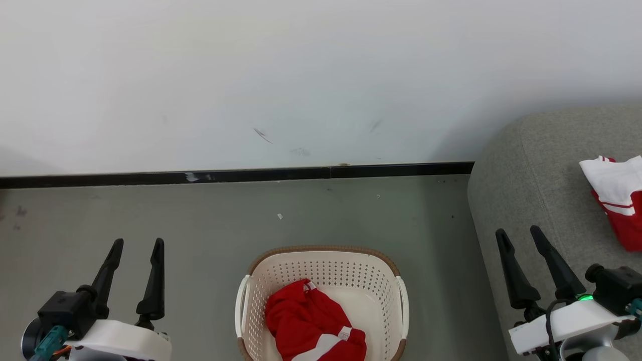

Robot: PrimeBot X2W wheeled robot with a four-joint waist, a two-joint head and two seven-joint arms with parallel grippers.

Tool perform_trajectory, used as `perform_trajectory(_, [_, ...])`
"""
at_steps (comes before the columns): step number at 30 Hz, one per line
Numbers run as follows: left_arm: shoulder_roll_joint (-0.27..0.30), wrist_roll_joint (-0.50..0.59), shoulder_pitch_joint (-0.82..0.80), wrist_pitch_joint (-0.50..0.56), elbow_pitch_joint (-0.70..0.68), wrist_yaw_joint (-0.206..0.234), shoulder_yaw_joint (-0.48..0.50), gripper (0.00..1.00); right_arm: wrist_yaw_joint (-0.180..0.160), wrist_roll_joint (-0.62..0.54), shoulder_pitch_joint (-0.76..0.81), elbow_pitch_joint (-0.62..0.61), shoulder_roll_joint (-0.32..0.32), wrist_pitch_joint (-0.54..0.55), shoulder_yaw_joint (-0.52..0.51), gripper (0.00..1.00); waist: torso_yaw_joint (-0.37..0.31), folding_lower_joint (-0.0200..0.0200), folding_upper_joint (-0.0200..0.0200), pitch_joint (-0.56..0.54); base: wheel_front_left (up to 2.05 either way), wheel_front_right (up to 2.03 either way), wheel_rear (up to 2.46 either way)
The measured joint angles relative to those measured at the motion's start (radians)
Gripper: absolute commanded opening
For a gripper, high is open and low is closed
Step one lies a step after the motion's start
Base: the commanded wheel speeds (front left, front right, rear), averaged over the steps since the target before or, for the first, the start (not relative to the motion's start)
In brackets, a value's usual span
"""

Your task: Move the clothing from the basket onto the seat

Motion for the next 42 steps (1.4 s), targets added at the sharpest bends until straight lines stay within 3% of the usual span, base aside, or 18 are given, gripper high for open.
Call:
perform_trajectory(23, [-0.003,0.026,-0.023,0.0,0.01,-0.067,-0.015,1.0,0.0,-0.001,-0.01,-0.034,0.021,0.0,0.0,1.0,-0.028,0.0,0.0,0.085,0.0,0.0,0.0])
perform_trajectory(42, [-0.023,0.021,-0.138,0.002,0.08,-0.11,-0.099,1.0,0.0,-0.012,-0.11,-0.053,0.027,0.0,-0.015,1.0,-0.066,0.0,0.0,0.203,0.0,0.0,0.0])
